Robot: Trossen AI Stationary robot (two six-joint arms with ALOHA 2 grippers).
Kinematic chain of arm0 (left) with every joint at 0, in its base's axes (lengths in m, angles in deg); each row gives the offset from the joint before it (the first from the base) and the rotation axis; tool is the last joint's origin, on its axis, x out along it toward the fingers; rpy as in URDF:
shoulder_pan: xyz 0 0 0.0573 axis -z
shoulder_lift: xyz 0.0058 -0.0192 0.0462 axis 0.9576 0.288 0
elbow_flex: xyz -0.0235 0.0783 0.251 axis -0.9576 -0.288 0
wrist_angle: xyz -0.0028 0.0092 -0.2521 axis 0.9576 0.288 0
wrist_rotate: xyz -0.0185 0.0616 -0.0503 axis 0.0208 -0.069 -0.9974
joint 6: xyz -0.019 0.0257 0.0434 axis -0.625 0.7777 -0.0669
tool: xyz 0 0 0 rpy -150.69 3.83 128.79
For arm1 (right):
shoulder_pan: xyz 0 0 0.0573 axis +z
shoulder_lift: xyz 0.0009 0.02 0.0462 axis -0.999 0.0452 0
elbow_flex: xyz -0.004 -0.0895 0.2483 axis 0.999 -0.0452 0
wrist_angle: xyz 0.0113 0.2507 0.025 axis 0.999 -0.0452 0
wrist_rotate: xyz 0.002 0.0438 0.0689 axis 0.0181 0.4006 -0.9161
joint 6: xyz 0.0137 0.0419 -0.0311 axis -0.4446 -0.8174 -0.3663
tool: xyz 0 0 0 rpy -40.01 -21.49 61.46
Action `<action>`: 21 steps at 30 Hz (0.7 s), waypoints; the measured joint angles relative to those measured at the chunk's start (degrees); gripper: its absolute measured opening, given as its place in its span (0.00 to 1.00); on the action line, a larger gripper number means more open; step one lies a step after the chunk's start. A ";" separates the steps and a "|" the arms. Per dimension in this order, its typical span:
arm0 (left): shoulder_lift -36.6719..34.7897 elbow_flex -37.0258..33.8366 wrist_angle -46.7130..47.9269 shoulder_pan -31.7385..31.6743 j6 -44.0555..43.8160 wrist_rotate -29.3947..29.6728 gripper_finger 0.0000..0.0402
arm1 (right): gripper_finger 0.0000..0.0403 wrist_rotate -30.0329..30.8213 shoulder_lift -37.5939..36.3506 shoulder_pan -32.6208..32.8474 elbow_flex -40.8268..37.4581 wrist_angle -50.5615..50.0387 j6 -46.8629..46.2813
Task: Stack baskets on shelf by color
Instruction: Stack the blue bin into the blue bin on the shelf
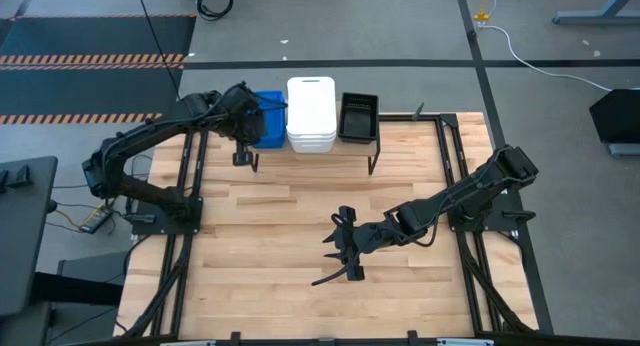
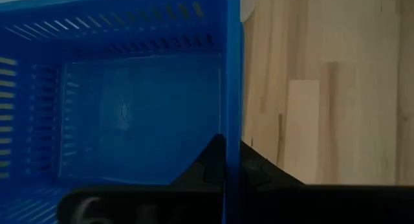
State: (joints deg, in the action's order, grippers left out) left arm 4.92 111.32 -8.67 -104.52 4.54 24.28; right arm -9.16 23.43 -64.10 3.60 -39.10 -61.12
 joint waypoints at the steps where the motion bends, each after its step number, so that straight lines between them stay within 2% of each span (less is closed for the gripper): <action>1: 0.00 0.00 -0.18 0.19 -0.07 -0.04 0.02 | 0.43 0.00 0.00 0.00 0.00 0.00 0.00; 8: 0.00 0.00 -0.18 0.37 -0.14 -5.49 0.02 | 0.43 0.02 0.00 0.00 0.00 0.00 0.00; 21: 0.00 0.00 0.20 0.37 -3.07 -5.60 0.14 | 0.43 0.00 0.00 0.00 0.00 -0.02 -0.19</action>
State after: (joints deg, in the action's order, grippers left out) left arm 4.92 111.32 -8.47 -104.15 1.47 18.68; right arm -9.15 23.43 -64.10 3.60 -39.13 -61.31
